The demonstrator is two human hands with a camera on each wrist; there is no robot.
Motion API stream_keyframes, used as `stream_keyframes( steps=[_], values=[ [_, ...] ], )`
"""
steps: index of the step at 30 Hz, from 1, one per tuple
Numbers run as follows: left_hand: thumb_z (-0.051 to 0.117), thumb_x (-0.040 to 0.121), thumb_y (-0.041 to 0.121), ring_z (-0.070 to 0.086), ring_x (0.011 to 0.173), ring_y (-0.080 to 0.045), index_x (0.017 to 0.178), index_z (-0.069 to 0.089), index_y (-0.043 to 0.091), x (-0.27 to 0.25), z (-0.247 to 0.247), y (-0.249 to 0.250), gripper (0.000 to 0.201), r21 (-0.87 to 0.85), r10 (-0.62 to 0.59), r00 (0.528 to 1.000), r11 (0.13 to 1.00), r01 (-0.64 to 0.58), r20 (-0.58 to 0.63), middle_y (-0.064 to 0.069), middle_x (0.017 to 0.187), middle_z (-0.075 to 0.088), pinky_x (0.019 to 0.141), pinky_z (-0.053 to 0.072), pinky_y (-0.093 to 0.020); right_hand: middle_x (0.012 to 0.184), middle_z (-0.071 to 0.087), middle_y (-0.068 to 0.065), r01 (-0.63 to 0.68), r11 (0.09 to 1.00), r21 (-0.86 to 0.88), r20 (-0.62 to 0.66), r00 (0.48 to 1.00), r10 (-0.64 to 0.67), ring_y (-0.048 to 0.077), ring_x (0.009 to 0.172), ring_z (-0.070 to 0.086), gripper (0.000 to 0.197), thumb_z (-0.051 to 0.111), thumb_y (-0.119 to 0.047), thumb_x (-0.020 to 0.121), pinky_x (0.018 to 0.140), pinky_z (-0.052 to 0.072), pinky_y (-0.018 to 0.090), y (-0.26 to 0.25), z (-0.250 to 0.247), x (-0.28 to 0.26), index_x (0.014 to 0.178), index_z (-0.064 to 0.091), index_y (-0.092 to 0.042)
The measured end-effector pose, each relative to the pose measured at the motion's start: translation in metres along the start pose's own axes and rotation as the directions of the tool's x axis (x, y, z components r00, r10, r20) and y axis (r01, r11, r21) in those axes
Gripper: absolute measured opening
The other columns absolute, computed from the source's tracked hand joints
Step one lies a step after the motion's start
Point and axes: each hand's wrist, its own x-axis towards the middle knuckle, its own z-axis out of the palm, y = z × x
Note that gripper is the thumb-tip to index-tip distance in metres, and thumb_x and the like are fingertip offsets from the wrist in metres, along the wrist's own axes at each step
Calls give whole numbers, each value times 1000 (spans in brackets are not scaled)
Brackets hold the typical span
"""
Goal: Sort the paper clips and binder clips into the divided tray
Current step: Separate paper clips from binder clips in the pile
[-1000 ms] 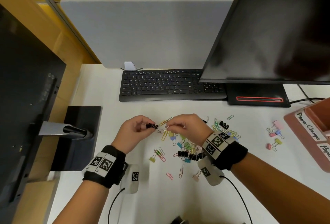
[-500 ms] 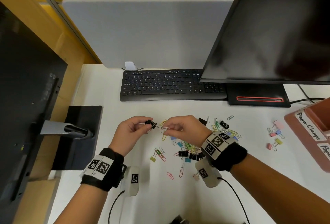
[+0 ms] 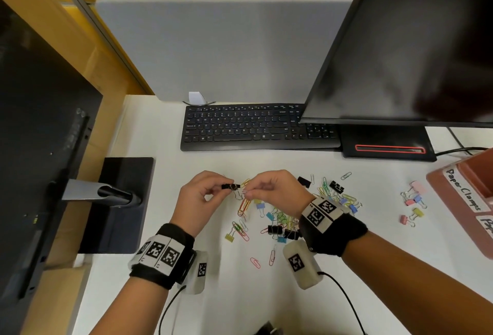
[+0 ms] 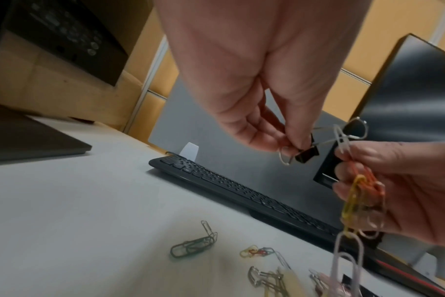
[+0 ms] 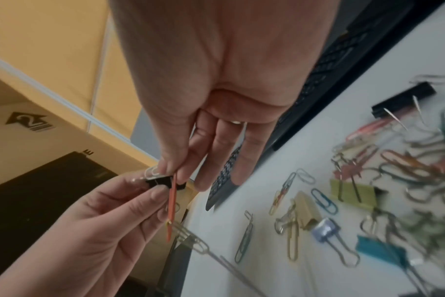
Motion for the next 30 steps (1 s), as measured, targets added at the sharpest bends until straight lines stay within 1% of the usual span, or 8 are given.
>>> stream_keyframes(
  steps=[3,9,12,15,17,20,26,30],
  values=[
    [71,77,3,58,81,-1,91,73,19,-3,6,4,22,108,101,995,989,-98,-18,7,86,60,73,46,-7,81,72,2,14,999,40,-32,999,-13,17,82,65,4,70,-20,81,85,55,50,5,4,1,79,74,-21],
    [70,79,4,52,74,5,93,72,17,-7,12,-9,19,212,135,989,967,-144,59,15,81,50,71,42,-5,89,72,8,-5,992,130,-77,997,15,20,87,64,5,70,-18,81,86,54,50,12,9,1,83,74,-17],
    [68,80,7,52,70,2,96,71,17,-9,13,-23,19,303,15,998,952,-35,68,8,84,54,71,41,-3,92,72,6,5,990,144,-102,995,9,19,92,66,5,68,-19,83,90,55,43,8,7,1,83,72,-17],
    [66,81,10,54,71,-7,98,68,16,-7,6,-38,18,335,-219,975,916,219,-39,1,92,58,70,41,-6,99,69,1,-6,995,100,-105,994,16,13,96,65,10,59,-25,90,92,52,37,7,-1,2,85,65,-18],
    [67,81,12,56,77,-15,93,67,18,-5,1,-44,14,291,-335,939,893,343,-77,-2,91,62,66,37,-5,105,67,-2,-59,996,70,-85,994,65,10,100,64,15,49,-29,95,92,52,39,11,-5,4,82,56,-24],
    [69,79,7,59,75,-22,80,63,17,-1,3,-43,12,33,-410,912,911,410,-20,-10,84,63,61,43,-5,108,67,2,-100,995,-25,-67,993,98,15,100,66,18,41,-32,97,88,54,45,17,-6,5,87,50,-20],
    [66,80,-1,63,64,-4,90,60,3,4,11,-28,12,-227,-405,912,884,409,63,-6,88,67,61,47,-8,115,67,2,-144,975,170,-105,981,163,18,104,65,19,40,-22,97,94,51,47,19,0,7,79,41,-19],
    [65,81,-2,60,63,-8,92,57,-3,7,10,-22,14,-304,-394,910,858,415,131,-12,90,68,60,49,-13,105,72,7,-138,965,224,-79,984,160,22,105,64,21,56,-24,88,96,49,48,10,-1,7,76,39,-20]
  ],
)
